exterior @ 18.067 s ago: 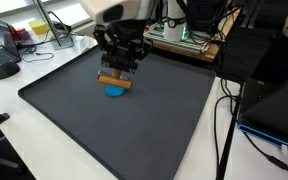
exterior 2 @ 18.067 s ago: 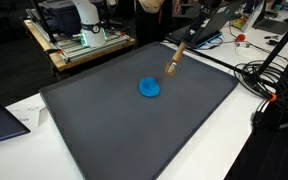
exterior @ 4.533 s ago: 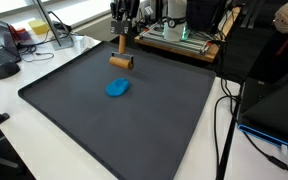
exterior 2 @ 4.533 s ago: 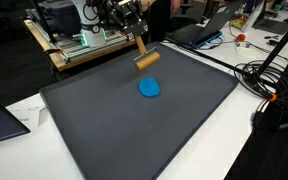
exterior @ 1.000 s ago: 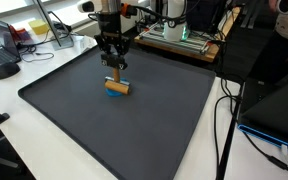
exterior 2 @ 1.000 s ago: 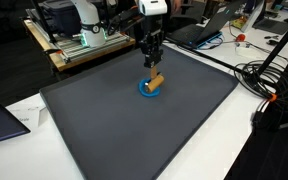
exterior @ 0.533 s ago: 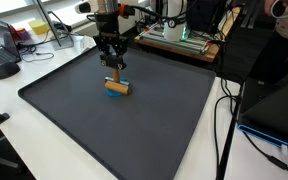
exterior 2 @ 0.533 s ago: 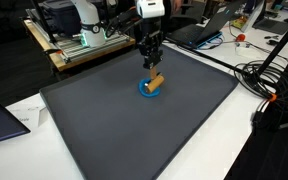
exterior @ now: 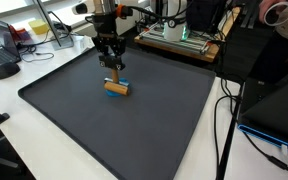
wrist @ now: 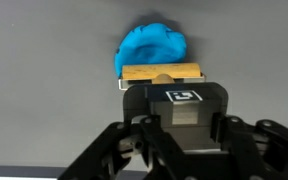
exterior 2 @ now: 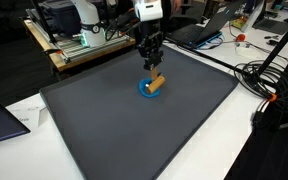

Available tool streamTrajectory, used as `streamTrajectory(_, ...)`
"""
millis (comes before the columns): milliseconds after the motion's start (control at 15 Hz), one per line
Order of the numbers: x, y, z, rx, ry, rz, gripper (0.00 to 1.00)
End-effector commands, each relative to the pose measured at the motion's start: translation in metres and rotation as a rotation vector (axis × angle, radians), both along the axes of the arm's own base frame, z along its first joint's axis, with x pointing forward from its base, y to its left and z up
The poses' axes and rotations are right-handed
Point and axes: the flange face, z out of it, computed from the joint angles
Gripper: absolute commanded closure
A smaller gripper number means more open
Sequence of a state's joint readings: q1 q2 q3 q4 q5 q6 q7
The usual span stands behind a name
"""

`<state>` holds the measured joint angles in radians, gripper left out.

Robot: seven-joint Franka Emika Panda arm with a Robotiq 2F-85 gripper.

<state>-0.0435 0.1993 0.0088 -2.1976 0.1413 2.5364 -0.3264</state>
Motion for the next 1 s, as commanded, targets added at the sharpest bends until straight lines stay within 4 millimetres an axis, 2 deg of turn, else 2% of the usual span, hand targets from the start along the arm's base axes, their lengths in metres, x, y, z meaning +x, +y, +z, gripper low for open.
streamTrajectory(0, 0.005, -0.005, -0.037, 0.055, 0.060, 0.002, 0.77)
streamTrajectory(933, 0.018, -0.017, -0.044, 0.140, 0.019, 0.034, 0.77)
